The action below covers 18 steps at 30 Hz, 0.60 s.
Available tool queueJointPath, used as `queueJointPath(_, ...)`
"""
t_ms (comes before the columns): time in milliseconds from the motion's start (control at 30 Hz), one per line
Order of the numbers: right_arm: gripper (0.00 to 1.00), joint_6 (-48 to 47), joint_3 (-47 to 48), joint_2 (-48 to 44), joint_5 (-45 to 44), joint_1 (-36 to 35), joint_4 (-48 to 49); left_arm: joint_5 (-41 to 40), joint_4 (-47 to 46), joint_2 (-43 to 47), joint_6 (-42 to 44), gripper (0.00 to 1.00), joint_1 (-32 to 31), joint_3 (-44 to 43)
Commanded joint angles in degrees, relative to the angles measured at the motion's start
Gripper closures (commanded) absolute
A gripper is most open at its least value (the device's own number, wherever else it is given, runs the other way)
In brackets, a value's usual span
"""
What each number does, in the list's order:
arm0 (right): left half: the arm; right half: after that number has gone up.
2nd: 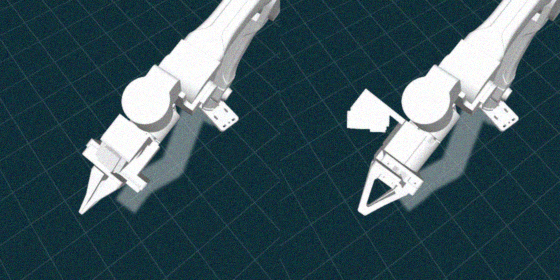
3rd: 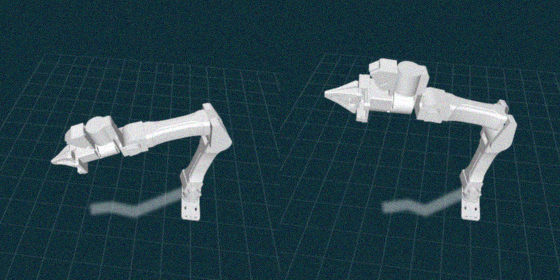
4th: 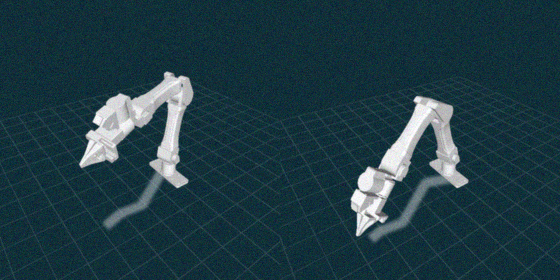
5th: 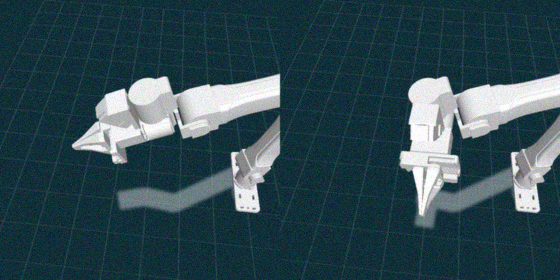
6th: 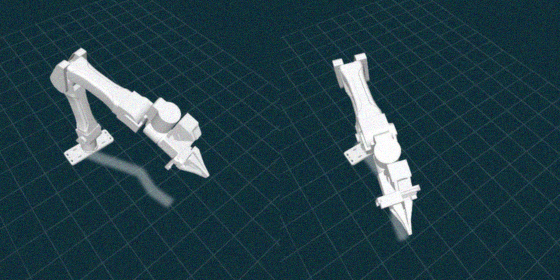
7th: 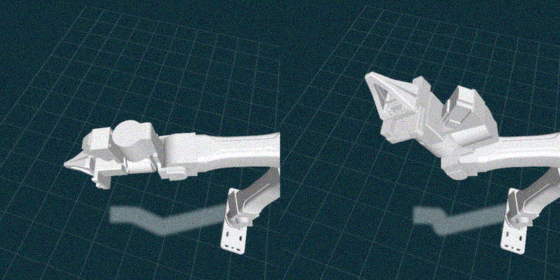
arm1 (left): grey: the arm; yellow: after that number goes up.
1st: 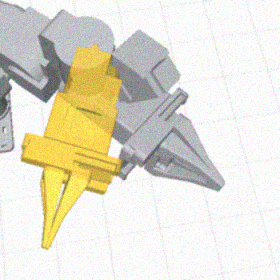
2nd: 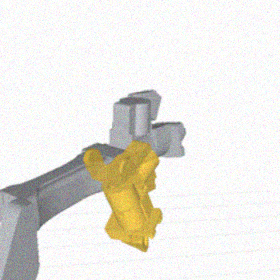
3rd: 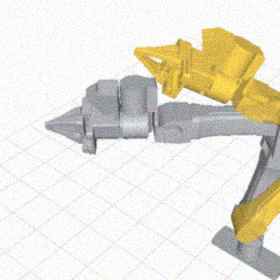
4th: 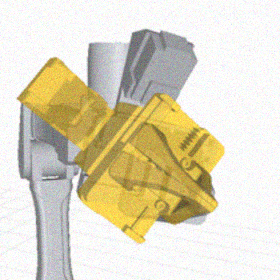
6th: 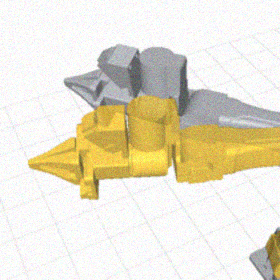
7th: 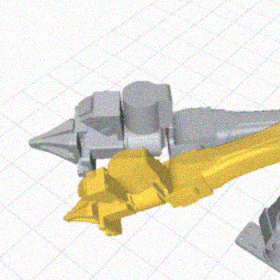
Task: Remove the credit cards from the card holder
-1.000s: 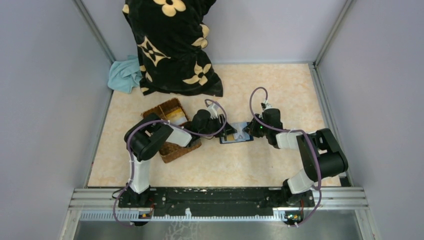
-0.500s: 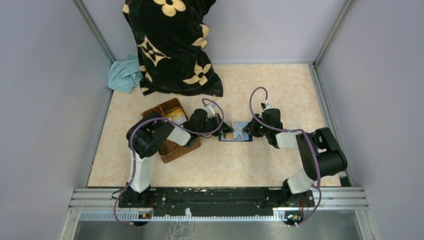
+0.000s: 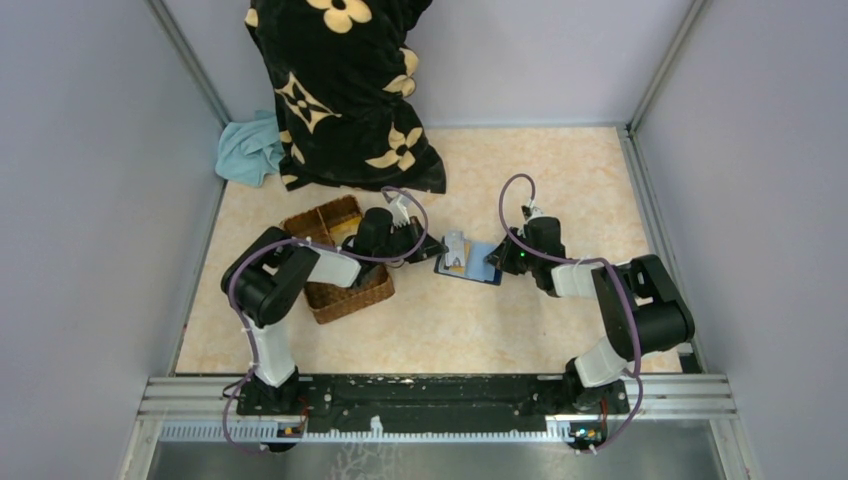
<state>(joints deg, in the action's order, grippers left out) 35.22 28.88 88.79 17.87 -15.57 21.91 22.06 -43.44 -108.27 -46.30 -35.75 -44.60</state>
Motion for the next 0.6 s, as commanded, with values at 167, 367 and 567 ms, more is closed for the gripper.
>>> queueJointPath(167,1.00,-1.35,-2.42,-1.33,1.64,0.17,-0.29,4.17,-2.43,4.92,3.57,1.00,-0.03,-0.72)
queueJointPath(367,1.00,0.54,-6.07,-8.28,10.11,0.71,11.52,7.49,-4.84,6.42,1.37,1.00,0.67,-0.38)
queueJointPath(567,0.85,3.78,-10.48,-17.01,15.00,1.74,23.93,11.46,-11.83,7.54,-2.86,1.00,2.15,1.36)
